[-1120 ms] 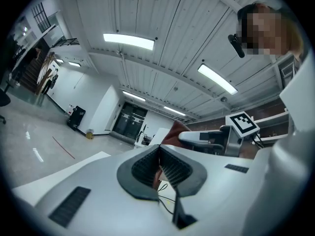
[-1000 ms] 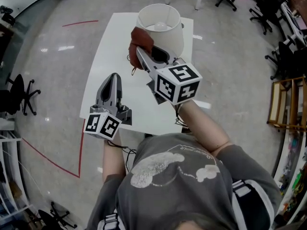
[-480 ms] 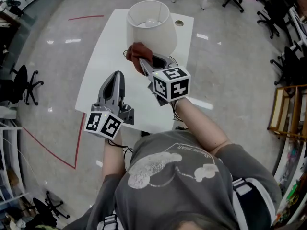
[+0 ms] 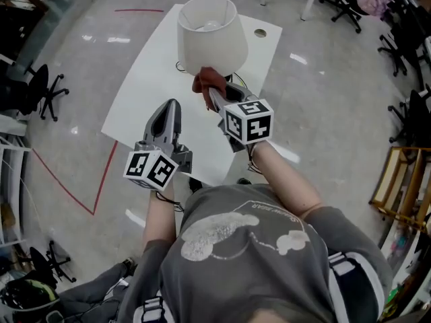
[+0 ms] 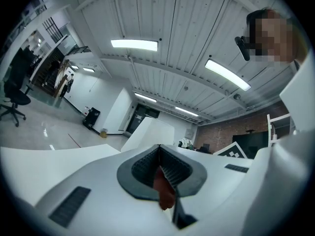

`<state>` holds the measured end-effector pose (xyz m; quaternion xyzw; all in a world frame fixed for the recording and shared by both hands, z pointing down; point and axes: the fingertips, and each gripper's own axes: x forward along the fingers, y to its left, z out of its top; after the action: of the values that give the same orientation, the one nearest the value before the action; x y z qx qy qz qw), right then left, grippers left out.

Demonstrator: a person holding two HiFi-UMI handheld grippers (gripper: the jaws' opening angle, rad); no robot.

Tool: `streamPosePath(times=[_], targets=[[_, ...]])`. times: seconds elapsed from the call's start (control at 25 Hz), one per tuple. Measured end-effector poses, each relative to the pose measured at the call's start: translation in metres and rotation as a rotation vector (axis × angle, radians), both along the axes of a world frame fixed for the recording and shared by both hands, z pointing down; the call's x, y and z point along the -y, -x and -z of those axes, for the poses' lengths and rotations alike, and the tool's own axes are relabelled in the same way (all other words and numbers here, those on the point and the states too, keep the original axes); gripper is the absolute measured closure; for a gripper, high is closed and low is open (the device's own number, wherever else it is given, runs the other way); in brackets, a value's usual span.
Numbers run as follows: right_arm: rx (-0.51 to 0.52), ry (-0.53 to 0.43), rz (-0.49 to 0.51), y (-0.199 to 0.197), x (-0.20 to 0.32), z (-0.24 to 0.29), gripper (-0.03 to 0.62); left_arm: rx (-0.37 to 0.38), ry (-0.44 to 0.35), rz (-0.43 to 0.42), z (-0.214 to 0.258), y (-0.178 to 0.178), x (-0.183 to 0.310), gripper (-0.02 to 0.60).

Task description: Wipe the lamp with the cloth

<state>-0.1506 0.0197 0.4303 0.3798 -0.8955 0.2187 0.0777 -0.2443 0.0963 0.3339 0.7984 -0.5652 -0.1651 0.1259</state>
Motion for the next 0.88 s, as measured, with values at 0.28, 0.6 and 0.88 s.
streamPosePath(times=[0.28, 0.6, 0.88], targets=[[0.075, -0.113, 0.070, -0.044, 0.007, 0.064, 0.497, 0.079, -0.087, 0.133, 0.032, -0.028, -0.013, 0.574], [0.127, -0.190, 0.112, -0.041, 0.033, 0.109, 0.497, 0.077, -0.078, 0.156, 0.031, -0.045, -0.023, 0.574], [0.134, -0.151, 0.034, -0.031, 0.047, 0.091, 0.497, 0.070, -0.045, 0.120, 0.018, -0.018, -0.015, 0.574]])
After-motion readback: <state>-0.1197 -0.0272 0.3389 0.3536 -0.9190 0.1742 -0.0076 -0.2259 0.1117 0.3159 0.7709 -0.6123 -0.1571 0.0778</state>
